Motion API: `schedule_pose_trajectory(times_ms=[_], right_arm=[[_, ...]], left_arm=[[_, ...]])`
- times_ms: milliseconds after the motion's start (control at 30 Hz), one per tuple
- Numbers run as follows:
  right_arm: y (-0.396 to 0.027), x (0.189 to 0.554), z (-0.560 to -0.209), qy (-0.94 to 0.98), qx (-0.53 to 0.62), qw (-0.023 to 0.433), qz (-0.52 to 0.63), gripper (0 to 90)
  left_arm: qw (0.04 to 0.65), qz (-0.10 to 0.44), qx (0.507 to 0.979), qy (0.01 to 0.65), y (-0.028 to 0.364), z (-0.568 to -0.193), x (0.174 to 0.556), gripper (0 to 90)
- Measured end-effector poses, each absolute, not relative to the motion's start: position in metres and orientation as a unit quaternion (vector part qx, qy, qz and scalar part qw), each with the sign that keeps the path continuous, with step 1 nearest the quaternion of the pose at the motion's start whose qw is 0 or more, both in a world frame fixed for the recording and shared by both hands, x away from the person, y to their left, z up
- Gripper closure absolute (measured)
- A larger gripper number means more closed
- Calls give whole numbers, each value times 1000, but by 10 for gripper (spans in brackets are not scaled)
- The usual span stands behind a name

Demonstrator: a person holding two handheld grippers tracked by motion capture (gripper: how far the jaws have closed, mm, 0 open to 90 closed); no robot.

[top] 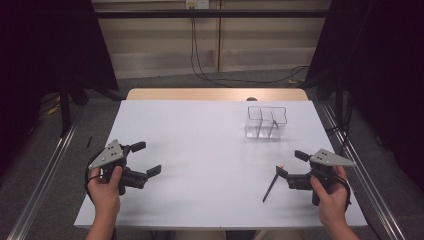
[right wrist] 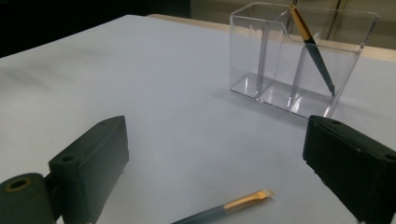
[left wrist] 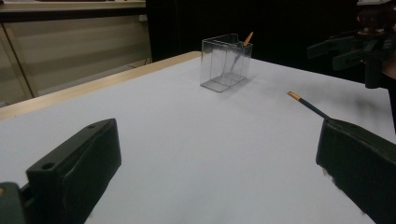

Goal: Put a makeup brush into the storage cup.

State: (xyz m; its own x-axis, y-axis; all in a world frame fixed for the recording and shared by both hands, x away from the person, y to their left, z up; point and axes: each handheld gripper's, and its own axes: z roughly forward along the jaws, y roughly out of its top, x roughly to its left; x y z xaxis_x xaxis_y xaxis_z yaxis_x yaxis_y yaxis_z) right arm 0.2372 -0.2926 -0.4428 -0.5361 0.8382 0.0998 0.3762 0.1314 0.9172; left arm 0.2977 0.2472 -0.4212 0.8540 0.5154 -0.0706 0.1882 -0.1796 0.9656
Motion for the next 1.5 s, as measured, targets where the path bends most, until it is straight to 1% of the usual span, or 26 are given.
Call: schedule_pose_trajectory(times_ms=[433,767,967,1367,1500], right_arm=[[-292,239,-445,722,428,223,495,52],[-283,251,-450,740,476,181,439,55],[-277,257,-454,747,506,145,405,69],[-271,266,-454,760,529,147,348,85],[-268,271,-455,758,546,145,326,131]], left_arm=[[595,139,756,235,248,-421,295,0],[596,140,754,237,250,-421,295,0],[595,141,754,239,252,-421,295,0],[595,141,755,238,252,-421,295,0],[594,142,755,238,252,-420,295,0]])
